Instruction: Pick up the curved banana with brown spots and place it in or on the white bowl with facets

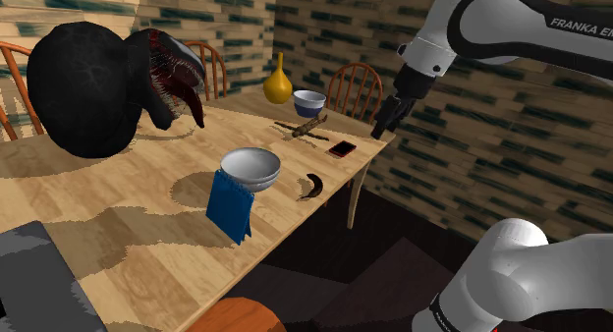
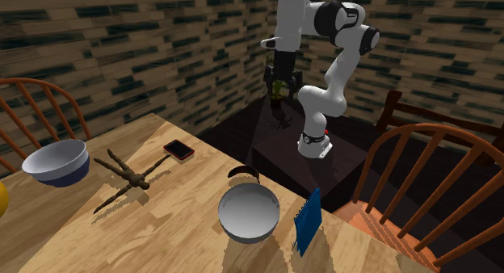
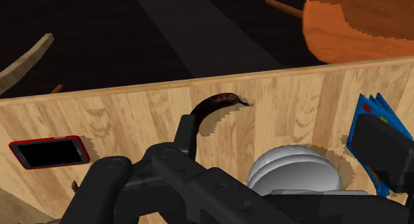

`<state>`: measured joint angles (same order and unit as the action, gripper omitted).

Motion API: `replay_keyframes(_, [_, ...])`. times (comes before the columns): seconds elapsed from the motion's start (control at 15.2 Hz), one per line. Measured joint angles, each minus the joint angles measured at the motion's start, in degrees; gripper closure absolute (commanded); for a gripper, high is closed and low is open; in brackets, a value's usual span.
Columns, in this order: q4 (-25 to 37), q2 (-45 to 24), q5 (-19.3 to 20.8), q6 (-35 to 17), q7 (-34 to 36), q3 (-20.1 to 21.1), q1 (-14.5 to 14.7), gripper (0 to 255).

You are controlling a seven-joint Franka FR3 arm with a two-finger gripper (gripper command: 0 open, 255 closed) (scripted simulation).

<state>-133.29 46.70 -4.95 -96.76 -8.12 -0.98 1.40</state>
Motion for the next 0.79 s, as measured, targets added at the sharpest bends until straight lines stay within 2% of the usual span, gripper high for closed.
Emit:
replay_keyframes(0.2, [-0.7, -1.7, -0.2, -1.9, 1.9, 0.9, -0.6, 0])
replay_keyframes(0.79, [-1.6, -16.8, -0.4, -14.5, 16.4, 6.6, -4.6, 0])
